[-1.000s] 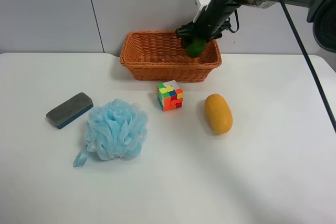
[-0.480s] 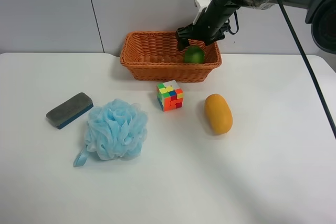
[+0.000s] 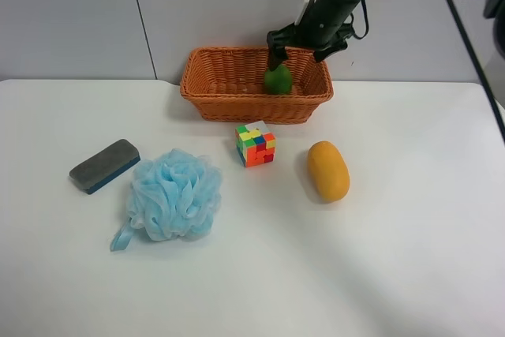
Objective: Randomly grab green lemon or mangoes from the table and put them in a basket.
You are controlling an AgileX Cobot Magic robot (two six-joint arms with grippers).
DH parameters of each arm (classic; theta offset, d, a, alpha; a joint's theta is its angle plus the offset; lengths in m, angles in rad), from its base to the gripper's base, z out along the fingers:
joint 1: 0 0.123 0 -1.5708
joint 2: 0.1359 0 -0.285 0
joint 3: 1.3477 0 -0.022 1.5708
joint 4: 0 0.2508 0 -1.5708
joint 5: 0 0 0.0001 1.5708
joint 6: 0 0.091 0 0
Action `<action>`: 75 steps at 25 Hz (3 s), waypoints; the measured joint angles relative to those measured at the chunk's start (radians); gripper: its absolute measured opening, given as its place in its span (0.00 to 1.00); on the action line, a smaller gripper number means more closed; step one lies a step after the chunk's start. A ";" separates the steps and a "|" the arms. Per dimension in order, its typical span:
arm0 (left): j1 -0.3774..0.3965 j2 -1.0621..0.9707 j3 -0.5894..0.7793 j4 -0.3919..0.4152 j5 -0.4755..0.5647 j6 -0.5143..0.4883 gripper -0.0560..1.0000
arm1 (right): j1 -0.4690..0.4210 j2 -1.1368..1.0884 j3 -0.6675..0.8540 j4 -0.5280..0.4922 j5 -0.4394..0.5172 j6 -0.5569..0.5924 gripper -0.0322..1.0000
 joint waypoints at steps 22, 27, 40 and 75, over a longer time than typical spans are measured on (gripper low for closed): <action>0.000 0.000 0.000 0.000 0.000 0.000 0.99 | 0.000 -0.796 0.336 -0.071 0.336 0.004 0.99; 0.000 0.000 0.000 0.000 0.000 0.000 0.99 | 0.000 -1.120 0.703 -0.071 0.344 0.004 0.99; 0.000 0.000 0.000 0.000 0.000 0.000 0.99 | 0.000 -1.841 1.322 -0.071 0.313 0.039 0.99; 0.000 0.000 0.000 0.000 0.000 0.000 0.99 | -0.244 -2.151 1.528 -0.071 0.191 0.041 0.99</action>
